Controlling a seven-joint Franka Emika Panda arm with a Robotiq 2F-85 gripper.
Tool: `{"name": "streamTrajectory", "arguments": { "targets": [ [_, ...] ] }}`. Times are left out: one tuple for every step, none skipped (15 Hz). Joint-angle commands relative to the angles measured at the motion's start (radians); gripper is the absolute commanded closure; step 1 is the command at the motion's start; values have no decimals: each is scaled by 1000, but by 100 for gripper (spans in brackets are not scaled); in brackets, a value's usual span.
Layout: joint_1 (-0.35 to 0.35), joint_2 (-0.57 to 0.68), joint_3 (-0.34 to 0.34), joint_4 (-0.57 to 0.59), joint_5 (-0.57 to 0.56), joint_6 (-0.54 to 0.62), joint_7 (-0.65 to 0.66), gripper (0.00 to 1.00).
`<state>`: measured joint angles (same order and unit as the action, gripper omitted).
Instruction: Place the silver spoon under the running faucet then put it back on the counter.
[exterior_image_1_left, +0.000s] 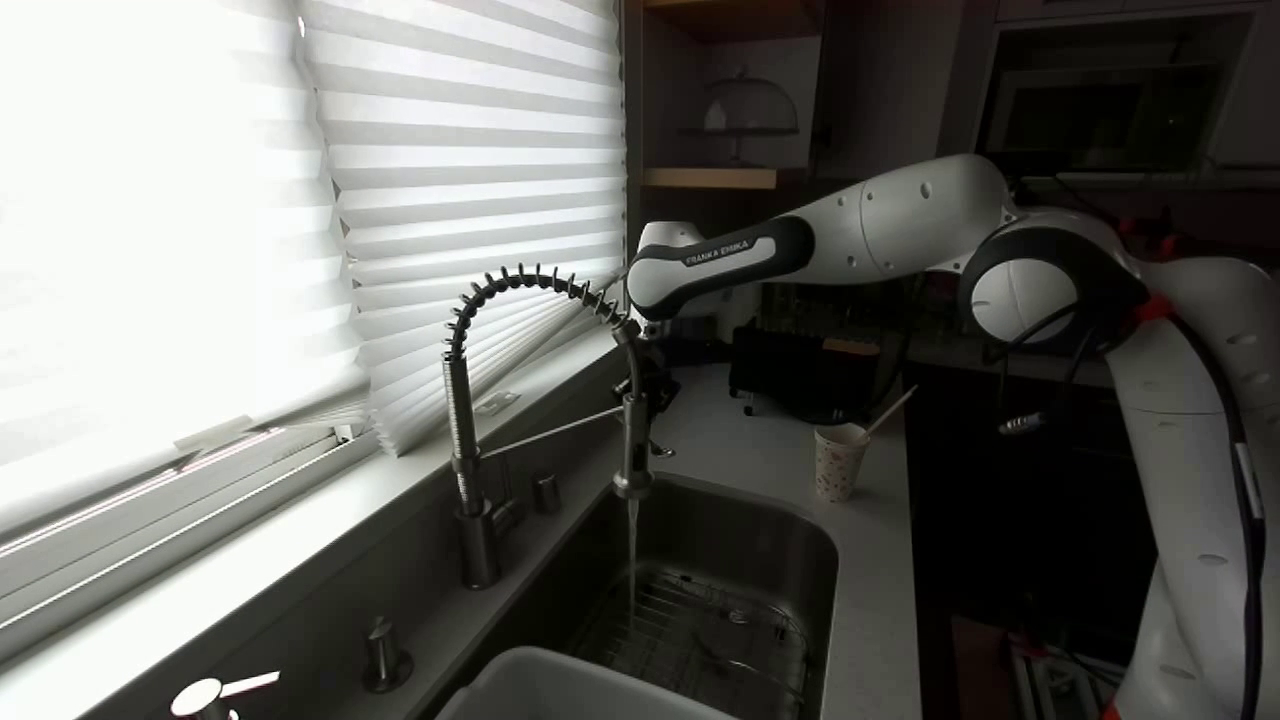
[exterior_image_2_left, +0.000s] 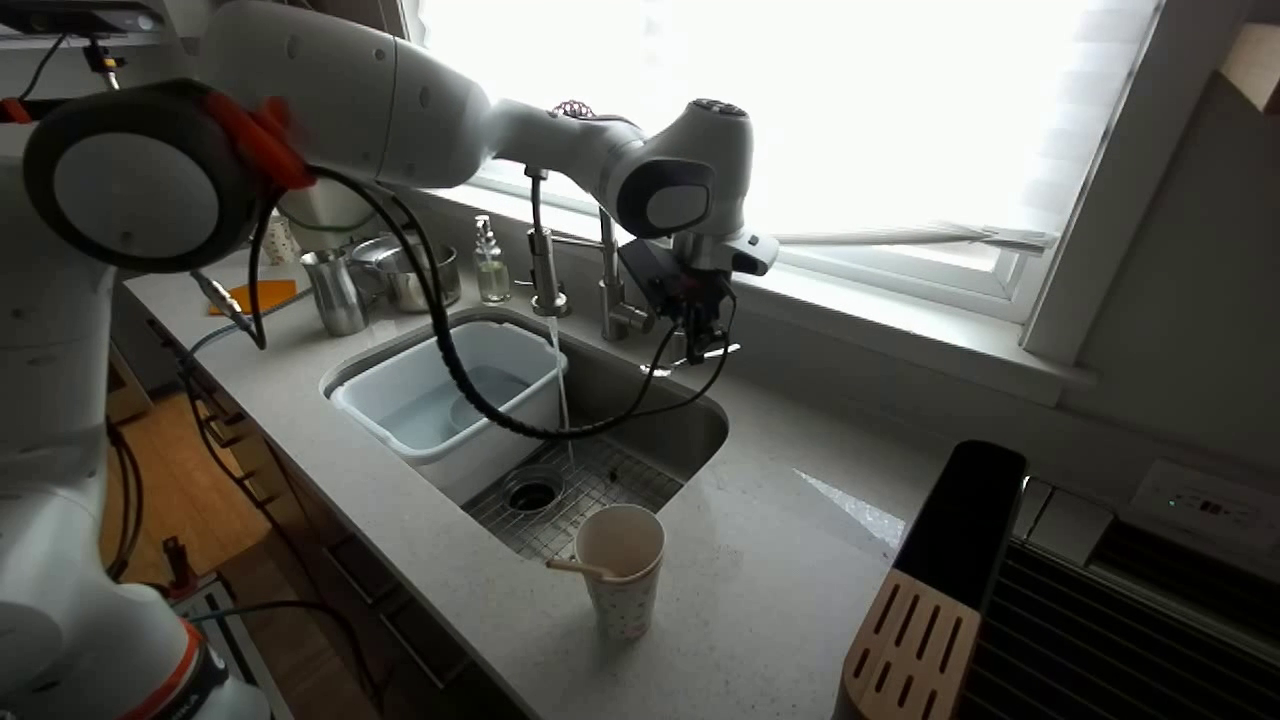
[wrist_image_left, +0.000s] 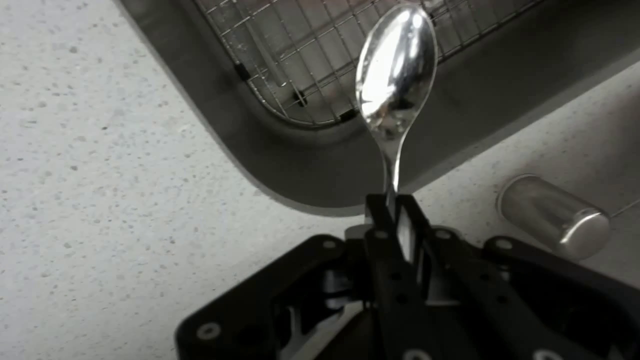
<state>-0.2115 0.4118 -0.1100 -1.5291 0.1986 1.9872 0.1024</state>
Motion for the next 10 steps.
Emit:
{"name": "streamTrajectory", "arguments": {
  "targets": [
    [22, -31, 21, -60, 62, 26, 33, 98],
    [18, -2, 8, -3, 29, -3, 14, 91],
    [25, -3, 13, -9, 36, -1, 20, 91],
    [29, -4, 16, -14, 39, 3, 26, 91],
    [30, -4, 17, -17, 40, 5, 28, 91],
    [30, -4, 17, -18, 41, 5, 28, 91],
    [29, -4, 16, -19, 42, 6, 28, 91],
    [28, -4, 16, -19, 42, 6, 28, 91],
    [28, -4, 16, -19, 42, 6, 28, 91],
    [28, -5, 16, -19, 42, 6, 28, 91]
  ]
}}
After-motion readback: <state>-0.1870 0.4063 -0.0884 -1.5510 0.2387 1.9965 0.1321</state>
